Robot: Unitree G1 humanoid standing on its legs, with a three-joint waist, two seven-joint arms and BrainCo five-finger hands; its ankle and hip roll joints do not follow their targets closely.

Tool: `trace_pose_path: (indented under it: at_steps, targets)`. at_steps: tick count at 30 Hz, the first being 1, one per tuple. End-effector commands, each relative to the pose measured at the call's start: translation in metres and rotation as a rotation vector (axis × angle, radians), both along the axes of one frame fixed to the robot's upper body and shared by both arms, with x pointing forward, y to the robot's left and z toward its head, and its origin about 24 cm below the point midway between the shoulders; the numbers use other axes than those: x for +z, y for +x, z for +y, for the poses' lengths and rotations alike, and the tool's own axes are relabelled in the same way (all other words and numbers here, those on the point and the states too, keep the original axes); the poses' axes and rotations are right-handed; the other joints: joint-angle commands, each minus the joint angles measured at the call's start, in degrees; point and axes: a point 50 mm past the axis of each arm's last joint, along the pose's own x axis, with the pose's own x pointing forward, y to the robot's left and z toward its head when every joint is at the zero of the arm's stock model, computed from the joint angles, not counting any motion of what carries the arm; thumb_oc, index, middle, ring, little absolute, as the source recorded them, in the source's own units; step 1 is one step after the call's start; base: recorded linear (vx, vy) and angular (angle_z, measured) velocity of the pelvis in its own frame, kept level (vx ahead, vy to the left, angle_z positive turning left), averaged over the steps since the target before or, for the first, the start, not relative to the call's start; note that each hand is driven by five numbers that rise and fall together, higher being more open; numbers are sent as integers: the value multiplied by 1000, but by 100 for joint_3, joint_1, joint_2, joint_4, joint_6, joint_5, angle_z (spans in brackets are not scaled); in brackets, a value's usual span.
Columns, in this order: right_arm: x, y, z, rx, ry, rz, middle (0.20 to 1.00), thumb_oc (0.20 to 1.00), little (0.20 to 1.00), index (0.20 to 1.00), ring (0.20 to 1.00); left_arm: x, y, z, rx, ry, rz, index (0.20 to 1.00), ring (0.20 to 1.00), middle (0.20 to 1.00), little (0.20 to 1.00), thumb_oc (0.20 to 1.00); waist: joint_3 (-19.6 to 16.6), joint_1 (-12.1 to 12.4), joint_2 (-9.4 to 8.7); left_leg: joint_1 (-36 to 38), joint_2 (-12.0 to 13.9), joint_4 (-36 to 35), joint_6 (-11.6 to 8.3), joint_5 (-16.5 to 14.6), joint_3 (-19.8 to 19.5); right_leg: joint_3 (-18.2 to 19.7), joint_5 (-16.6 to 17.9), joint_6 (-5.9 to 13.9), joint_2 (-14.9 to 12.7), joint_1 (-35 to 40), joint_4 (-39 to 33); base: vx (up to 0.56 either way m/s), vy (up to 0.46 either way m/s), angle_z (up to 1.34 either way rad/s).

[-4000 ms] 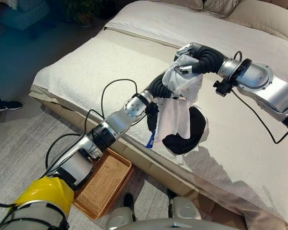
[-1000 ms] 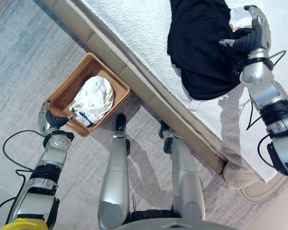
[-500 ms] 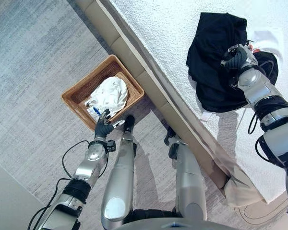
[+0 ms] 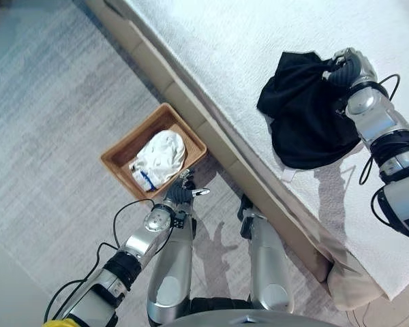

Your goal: Pick up clothes into the bucket

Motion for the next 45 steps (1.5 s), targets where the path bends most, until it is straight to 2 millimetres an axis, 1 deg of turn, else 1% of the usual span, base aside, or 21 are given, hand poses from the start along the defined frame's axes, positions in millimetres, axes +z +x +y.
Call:
trace_pose_path:
  at_steps: [1, 7, 9, 11, 12, 14, 15, 16, 19, 21, 22, 23, 24, 25, 27, 31, 32, 36, 37, 42, 45]
  targets:
    - [67, -19, -13, -41, -6, -276, 200, 200, 200, 200, 200, 14, 0, -1, -19, 10, -94, 1000, 1000, 1000, 1000, 1000, -458, -191, 9, 8, 15, 103, 1, -216, 67, 0, -359, 177, 184, 450, 42, 69, 12, -15]
    - [74, -33, -5, 23, -18, -381, 200, 200, 200, 200, 200, 36, 6, 9, 7, 13, -195, 1000, 1000, 1000, 1000, 1000, -951, -338, 12, 665, 63, -247, 8, -236, 161, 51, -351, 217, 211, 1023, -227, 93, 16, -12]
    - [75, -37, -1, 60, -5, -412, 200, 200, 200, 200, 200, 44, 8, 7, 6, -3, -228, 1000, 1000, 1000, 1000, 1000, -1207, -429, 28, 964, 84, -397, 5, -252, 220, 74, -375, 231, 235, 1274, -352, 92, 23, -4]
    - [73, -40, -1, 69, -5, -416, 200, 200, 200, 200, 200, 48, 9, 6, 2, -11, -242, 1000, 1000, 1000, 1000, 1000, -1299, -461, 34, 1086, 92, -477, 2, -256, 249, 88, -374, 239, 247, 1363, -414, 84, 18, -11]
    - [72, -41, 4, 105, 7, -426, 200, 200, 200, 200, 200, 53, 10, 2, -3, -31, -259, 1000, 1000, 1000, 1000, 1000, -1465, -524, 29, 1262, 117, -608, -5, -251, 294, 104, -376, 244, 287, 1499, -505, 78, 11, -15]
    - [70, -41, 7, 126, 3, -415, 200, 200, 200, 200, 200, 55, 12, 1, -6, -36, -262, 1000, 1000, 1000, 1000, 1000, -1547, -550, 21, 1369, 132, -685, -10, -245, 325, 118, -371, 245, 307, 1595, -583, 70, -10, -20]
    - [67, -41, 15, 175, 13, -406, 200, 200, 200, 200, 200, 63, 17, -6, -18, -44, -286, 1000, 1000, 1000, 1000, 1000, -1734, -633, 10, 1511, 148, -790, -22, -246, 389, 139, -361, 257, 340, 1741, -722, 79, -16, -17]
    - [67, -41, 15, 175, 13, -405, 200, 200, 200, 200, 200, 63, 17, -6, -19, -44, -286, 1000, 1000, 1000, 1000, 1000, -1732, -629, 10, 1523, 150, -801, -22, -244, 389, 138, -356, 257, 342, 1754, -736, 78, -20, -5]
    - [55, -40, 35, 295, 50, -359, 200, 200, 200, 200, 200, 87, 32, -19, -49, -32, -370, 1000, 1000, 1000, 1000, 1000, -2073, -765, 9, 1793, 229, -979, -43, -244, 507, 177, -305, 287, 397, 2002, -994, 77, -24, -10]
    - [52, -39, 41, 331, 66, -340, 200, 200, 200, 200, 200, 95, 36, -24, -61, -31, -390, 1000, 1000, 1000, 1000, 1000, -2136, -784, 1, 1867, 242, -1021, -50, -245, 542, 185, -278, 295, 409, 2091, -1077, 85, -21, -21]
    - [47, -37, 57, 427, 103, -295, 200, 200, 200, 200, 200, 110, 47, -35, -88, -6, -433, 1000, 1000, 1000, 1000, 1000, -2292, -856, -21, 1986, 266, -1064, -63, -261, 603, 206, -237, 313, 428, 2229, -1222, 82, -23, -25]
    - [47, -37, 57, 427, 102, -296, 200, 200, 200, 200, 200, 110, 47, -35, -89, -7, -434, 1000, 1000, 1000, 1000, 1000, -2281, -849, -18, 1997, 268, -1068, -63, -262, 607, 209, -234, 313, 430, 2240, -1231, 107, -24, -14]
    - [42, -36, 65, 485, 125, -245, 200, 200, 200, 200, 200, 116, 53, -42, -105, 11, -443, 1000, 1000, 1000, 1000, 1000, -2396, -889, -31, 2094, 291, -1099, -70, -283, 661, 225, -208, 317, 441, 2354, -1332, 51, -13, -8]
    - [43, -36, 65, 485, 125, -245, 200, 200, 200, 200, 200, 117, 54, -42, -105, 10, -444, 1000, 1000, 1000, 1000, 1000, -2388, -886, -28, 2102, 292, -1102, -70, -284, 663, 226, -205, 318, 443, 2363, -1338, 76, -19, -16]
    - [41, -36, 81, 572, 100, -174, 200, 200, 200, 200, 200, 129, 61, -52, -135, 27, -469, 1000, 1000, 1000, 1000, 1000, -2486, -926, -39, 2199, 314, -1094, -79, -317, 705, 253, -200, 323, 447, 2479, -1403, 66, -7, -18]
    - [32, -37, 96, 672, 79, -59, 200, 200, 200, 200, 200, 141, 68, -67, -187, 43, -481, 1000, 1000, 1000, 1000, 1000, -2611, -974, -48, 2353, 323, -1125, -86, -354, 767, 274, -204, 329, 452, 2640, -1452, 66, -2, -8]
    - [27, -39, 103, 727, 67, 1, 200, 200, 200, 200, 200, 146, 69, -76, -226, 61, -492, 1000, 1000, 1000, 1000, 1000, -2669, -994, -59, 2413, 329, -1138, -88, -367, 781, 273, -209, 334, 450, 2698, -1461, 55, -3, -10]
    - [22, -42, 114, 804, 71, 69, 200, 200, 200, 200, 200, 155, 71, -89, -270, 91, -518, 1000, 1000, 1000, 1000, 1000, -2701, -1004, -54, 2476, 331, -1164, -95, -372, 769, 255, -217, 342, 447, 2762, -1473, 22, -1, -5]
    - [20, -46, 122, 859, 81, 103, 200, 200, 200, 200, 200, 160, 71, -97, -296, 103, -533, 1000, 1000, 1000, 1000, 1000, -2728, -1009, -52, 2495, 339, -1184, -103, -365, 766, 229, -224, 351, 439, 2790, -1484, 0, 0, 0]
    - [18, -54, 133, 945, 110, 122, 200, 200, 200, 200, 200, 160, 69, -112, -350, 126, -534, 1000, 1000, 1000, 1000, 1000, -2747, -1019, -37, 2498, 337, -1178, -100, -374, 760, 217, -234, 360, 428, 2780, -1466, 1, 0, 1]
    - [18, -62, 140, 1019, 154, 116, 200, 200, 200, 200, 200, 153, 65, -122, -399, 121, -498, 1000, 1000, 1000, 1000, 1000, -2739, -1023, -19, 2515, 326, -1151, -86, -402, 749, 199, -246, 357, 416, 2820, -1467, 0, 0, 0]
